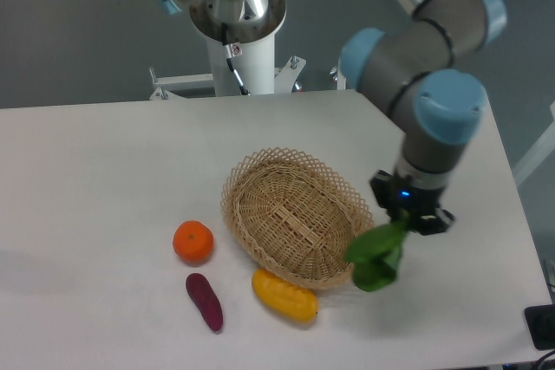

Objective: Place the green vegetable in the basket
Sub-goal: 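Carry the held green bok choy over the wicker basket and lower it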

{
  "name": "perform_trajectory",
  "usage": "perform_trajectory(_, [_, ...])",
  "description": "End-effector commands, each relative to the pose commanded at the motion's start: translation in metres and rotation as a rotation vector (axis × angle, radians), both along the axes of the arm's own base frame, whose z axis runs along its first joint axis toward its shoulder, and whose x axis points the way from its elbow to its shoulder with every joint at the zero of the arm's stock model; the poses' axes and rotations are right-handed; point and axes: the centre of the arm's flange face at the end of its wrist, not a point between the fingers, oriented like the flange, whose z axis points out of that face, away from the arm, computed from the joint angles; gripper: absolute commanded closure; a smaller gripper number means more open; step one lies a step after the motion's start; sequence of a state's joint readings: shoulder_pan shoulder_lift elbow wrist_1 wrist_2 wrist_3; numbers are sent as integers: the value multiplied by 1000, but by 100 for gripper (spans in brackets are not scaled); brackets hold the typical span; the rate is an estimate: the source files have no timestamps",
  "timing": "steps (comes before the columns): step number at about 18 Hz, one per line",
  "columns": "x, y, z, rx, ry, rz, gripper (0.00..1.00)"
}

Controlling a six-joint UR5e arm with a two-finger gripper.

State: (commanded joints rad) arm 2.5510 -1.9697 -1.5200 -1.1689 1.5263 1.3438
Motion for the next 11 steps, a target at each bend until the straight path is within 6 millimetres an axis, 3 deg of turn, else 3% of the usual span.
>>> perform_trajectory(3, [21, 10, -10, -2, 0, -34, 78])
perform_trajectory(4, [34, 9, -8, 0, 2, -44, 78])
perform_trajectory(7, [70, 14, -30, -16, -4, -82, 76])
perform_trajectory(11, [95, 5, -42, -51, -14, -108, 75])
